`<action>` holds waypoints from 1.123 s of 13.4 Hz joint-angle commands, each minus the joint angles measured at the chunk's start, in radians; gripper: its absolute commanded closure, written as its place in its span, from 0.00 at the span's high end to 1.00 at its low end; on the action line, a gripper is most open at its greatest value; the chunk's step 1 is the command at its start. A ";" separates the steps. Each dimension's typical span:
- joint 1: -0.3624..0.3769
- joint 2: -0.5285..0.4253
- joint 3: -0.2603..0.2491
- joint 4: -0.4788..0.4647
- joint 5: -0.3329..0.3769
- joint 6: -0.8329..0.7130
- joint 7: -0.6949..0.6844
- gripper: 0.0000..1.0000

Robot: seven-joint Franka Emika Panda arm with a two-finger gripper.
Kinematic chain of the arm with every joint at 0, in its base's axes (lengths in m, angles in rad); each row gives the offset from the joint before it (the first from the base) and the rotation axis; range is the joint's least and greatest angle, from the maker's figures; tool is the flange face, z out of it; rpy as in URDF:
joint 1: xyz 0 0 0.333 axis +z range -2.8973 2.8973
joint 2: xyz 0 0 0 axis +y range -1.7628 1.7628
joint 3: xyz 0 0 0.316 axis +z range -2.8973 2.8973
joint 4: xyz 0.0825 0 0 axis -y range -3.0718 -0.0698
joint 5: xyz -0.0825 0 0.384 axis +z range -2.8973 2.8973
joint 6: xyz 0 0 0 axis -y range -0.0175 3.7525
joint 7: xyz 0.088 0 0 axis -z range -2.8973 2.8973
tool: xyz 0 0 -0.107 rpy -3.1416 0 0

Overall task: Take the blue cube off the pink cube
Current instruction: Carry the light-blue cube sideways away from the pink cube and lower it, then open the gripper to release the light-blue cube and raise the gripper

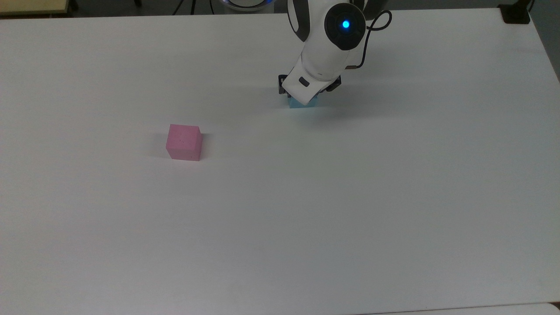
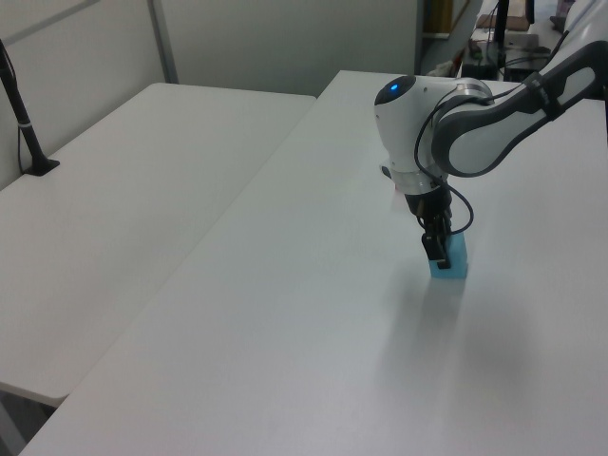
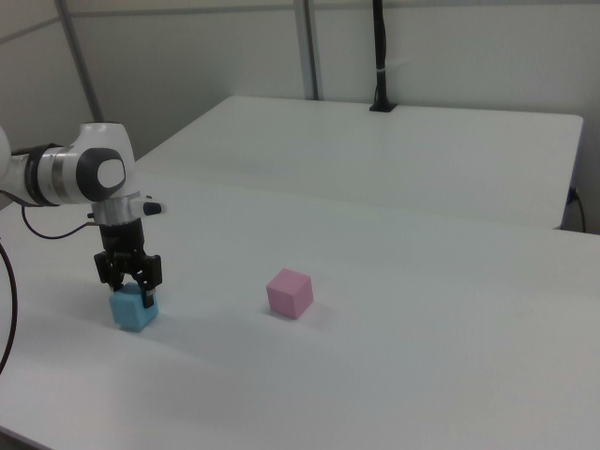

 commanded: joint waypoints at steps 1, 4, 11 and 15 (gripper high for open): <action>0.022 -0.027 -0.015 -0.029 0.016 0.013 0.077 1.00; 0.000 -0.096 -0.018 0.026 0.010 -0.091 0.060 1.00; -0.286 -0.213 -0.024 0.279 -0.014 -0.330 -0.167 1.00; -0.360 -0.223 -0.023 0.276 -0.091 -0.284 -0.170 1.00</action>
